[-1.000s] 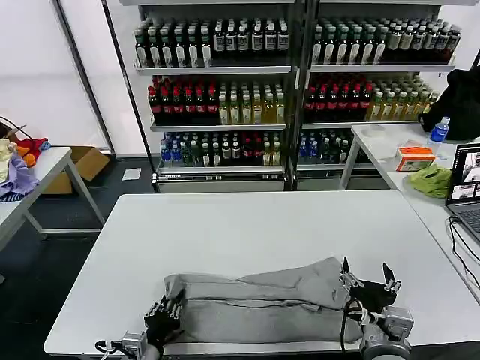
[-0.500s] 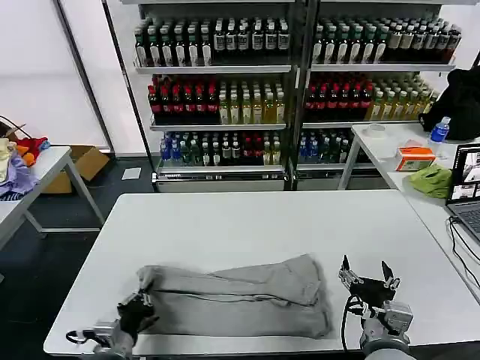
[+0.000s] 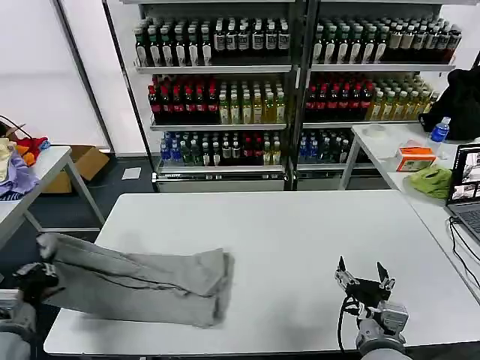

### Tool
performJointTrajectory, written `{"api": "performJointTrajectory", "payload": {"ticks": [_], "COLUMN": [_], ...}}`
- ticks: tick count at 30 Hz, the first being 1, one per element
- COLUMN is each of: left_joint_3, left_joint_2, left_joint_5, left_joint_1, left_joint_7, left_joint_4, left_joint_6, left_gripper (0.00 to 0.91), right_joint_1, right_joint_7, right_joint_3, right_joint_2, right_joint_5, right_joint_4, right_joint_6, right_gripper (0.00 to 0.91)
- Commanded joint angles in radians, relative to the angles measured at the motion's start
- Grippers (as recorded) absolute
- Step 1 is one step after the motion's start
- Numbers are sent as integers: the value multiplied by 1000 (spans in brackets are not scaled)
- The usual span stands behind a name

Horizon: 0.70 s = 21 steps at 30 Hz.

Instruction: Fold and organize the clothes.

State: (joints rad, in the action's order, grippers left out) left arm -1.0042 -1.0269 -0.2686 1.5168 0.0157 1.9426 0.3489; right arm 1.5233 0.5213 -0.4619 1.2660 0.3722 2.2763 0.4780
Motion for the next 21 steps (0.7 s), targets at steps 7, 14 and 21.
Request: {"api": "performJointTrajectory", "payload": {"ticks": [7,14,21], "left_joint_3": [272,504,582], "left_joint_2": [-142,-206,-214], "left_joint_5": [58,38,37], "left_joint_1": [33,-15,-70], "left_joint_7": [-6,-58,-72], "left_joint_4": [166,193,166], "left_joint_6": [23,97,134], "left_gripper": [10,10,10], "right_joint_1": [26,53,72], "right_joint_7": [4,8,10], "right_joint_3": [-14,-24,-26], "right_joint_2": [3,15,32], "right_joint_5": [1,-4,-18], "right_joint_4": [5,14,19], "right_joint_6": [-6,-11,-13], "right_gripper": [907,907,907]}}
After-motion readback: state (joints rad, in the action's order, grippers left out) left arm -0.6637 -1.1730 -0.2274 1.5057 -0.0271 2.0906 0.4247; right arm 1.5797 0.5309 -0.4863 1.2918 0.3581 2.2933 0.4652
